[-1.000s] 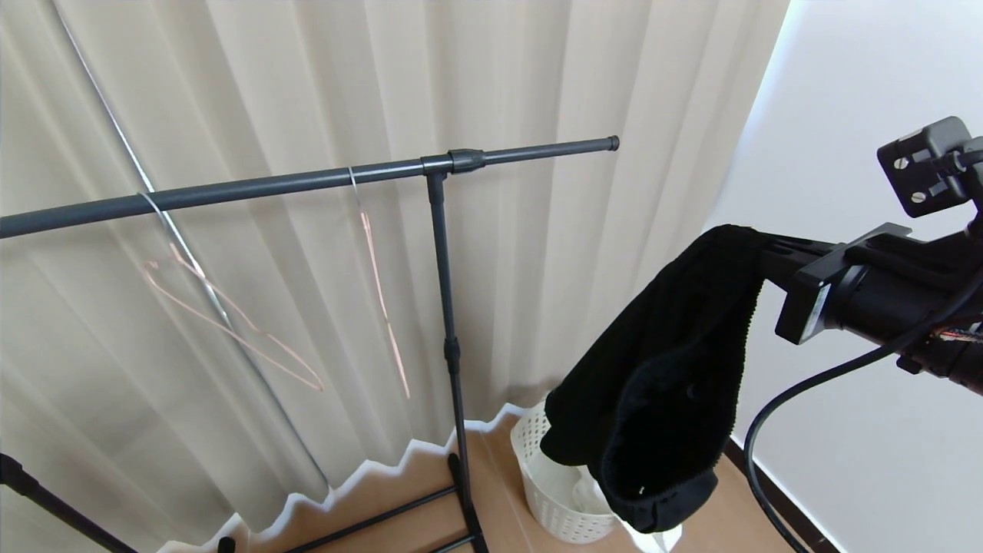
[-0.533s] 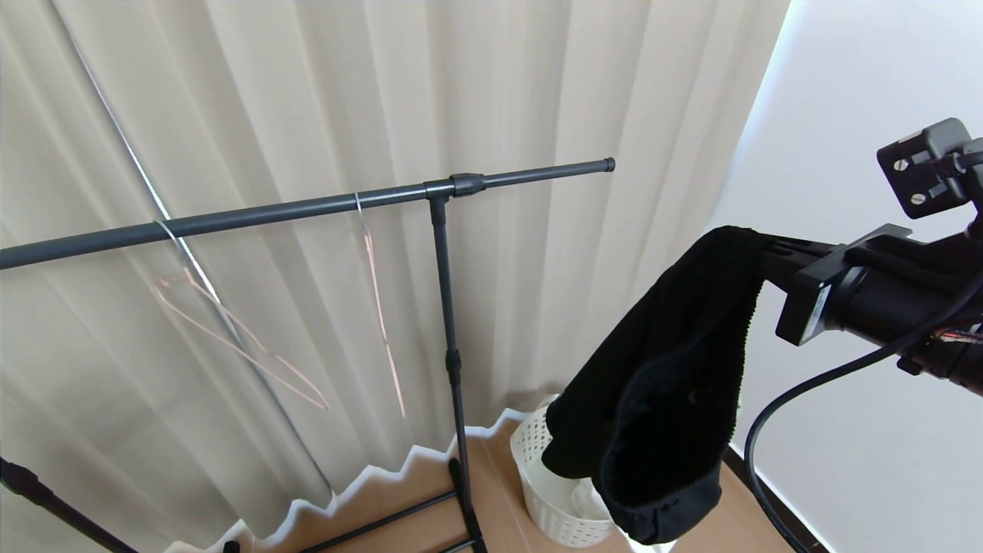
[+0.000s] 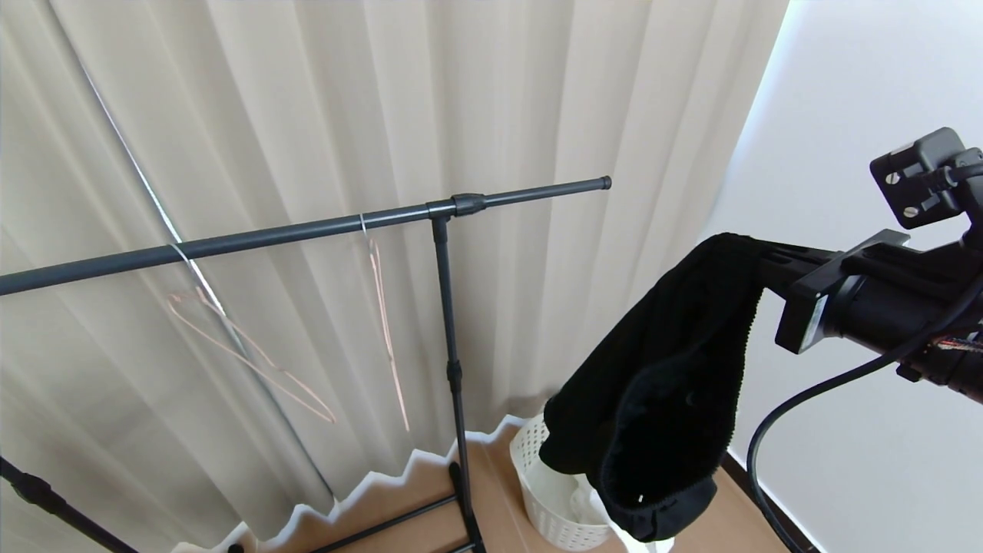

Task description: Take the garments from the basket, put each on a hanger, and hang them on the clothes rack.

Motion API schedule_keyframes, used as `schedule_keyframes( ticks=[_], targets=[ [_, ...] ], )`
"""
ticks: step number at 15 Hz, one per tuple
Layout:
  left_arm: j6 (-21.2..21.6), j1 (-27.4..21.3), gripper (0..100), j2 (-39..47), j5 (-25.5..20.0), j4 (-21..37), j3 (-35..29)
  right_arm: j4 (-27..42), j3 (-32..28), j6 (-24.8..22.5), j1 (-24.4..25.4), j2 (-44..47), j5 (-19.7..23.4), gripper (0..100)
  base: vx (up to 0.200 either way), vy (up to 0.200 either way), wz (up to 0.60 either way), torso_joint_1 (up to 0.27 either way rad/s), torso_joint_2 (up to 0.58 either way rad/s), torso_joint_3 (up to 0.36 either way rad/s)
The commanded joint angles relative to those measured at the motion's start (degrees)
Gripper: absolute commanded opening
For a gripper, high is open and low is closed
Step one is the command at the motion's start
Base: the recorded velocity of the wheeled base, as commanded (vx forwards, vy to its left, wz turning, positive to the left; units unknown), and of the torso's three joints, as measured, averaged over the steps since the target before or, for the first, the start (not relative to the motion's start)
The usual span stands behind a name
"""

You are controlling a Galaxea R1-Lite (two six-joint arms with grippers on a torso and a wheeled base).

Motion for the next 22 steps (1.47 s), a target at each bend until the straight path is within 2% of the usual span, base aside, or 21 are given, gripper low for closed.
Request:
schedule_keyframes(
  ticks=[1,3,11,18,22],
  targets=[
    [0.0,0.03,100,0.07,0.01,0.07,0.0,-0.27,0.47,-0.57,0.05,-0.19,0.01,0,0.0,0.0,0.0,0.032,-0.08,-0.027],
    [0.0,-0.06,100,0.07,0.01,0.07,0.0,-2.82,1.53,-0.83,-0.03,0.16,0.01,0,0.0,0.0,0.0,0.0,0.0,0.0],
    [0.09,0.03,100,0.07,-0.08,0.07,0.0,-3.87,2.4,-1.54,-0.03,0.51,0.01,0,0.0,0.0,0.6,0.004,0.0,0.003],
    [0.09,-0.06,100,0.07,-0.08,0.07,0.0,-3.96,2.76,-1.62,-0.03,0.51,0.1,0,-0.2,0.0,0.0,0.003,0.01,0.0],
    [0.09,-0.06,100,0.07,-0.08,0.07,0.0,-3.96,2.84,-1.62,-0.03,0.51,0.1,0,0.0,0.15,0.0,-0.004,0.0,0.004]
  ],
)
